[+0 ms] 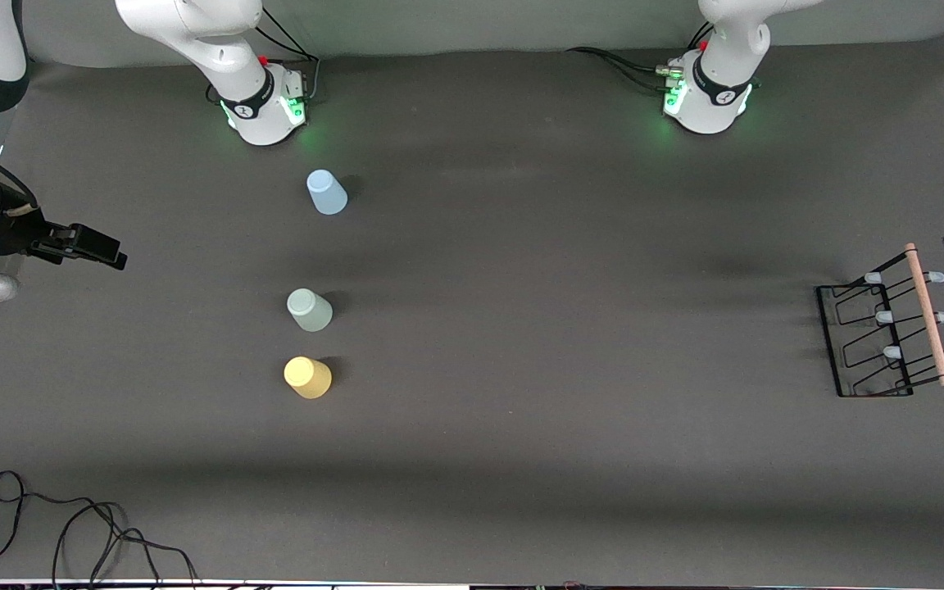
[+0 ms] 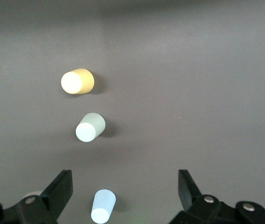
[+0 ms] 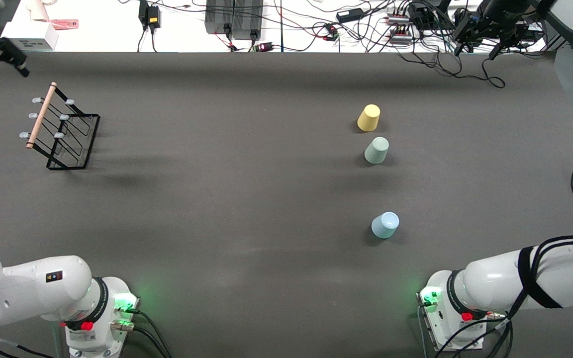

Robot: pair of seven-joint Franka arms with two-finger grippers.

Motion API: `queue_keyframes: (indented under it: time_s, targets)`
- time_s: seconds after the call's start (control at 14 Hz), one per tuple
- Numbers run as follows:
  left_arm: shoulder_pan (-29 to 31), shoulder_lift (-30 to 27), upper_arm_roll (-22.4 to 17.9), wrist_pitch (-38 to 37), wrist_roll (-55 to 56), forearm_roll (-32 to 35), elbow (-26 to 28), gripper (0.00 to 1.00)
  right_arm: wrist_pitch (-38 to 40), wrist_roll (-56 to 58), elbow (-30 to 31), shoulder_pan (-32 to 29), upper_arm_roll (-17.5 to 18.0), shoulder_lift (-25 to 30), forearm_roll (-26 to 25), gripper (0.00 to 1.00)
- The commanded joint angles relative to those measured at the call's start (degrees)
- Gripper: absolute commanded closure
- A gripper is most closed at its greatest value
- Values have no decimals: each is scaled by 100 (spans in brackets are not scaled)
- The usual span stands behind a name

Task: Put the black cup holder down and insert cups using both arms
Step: 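Reach the left gripper down and grasp the wooden dowel of the rack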

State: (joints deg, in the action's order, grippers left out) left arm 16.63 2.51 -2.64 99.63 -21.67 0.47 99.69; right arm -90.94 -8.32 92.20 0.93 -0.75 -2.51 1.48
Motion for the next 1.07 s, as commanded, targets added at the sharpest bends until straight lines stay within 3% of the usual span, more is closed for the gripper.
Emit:
queue_keyframes:
  time_s: [0.0, 0.29, 0.57, 1.0]
  targets:
    - [437, -67, 70, 373, -495, -64, 331, 0, 41, -30, -80, 4, -12, -39, 27, 0]
    - [429, 82, 70, 478, -505, -56, 393, 0, 41, -21, -80, 4, -12, -39, 27, 0]
    - [420, 153, 70, 1741, -505, -64, 1296, 0, 41, -21, -80, 4, -12, -39, 27, 0]
    - [385, 996, 79, 2649, -505, -55, 1360, 1, 59, 164, -80, -31, -12, -39, 27, 0]
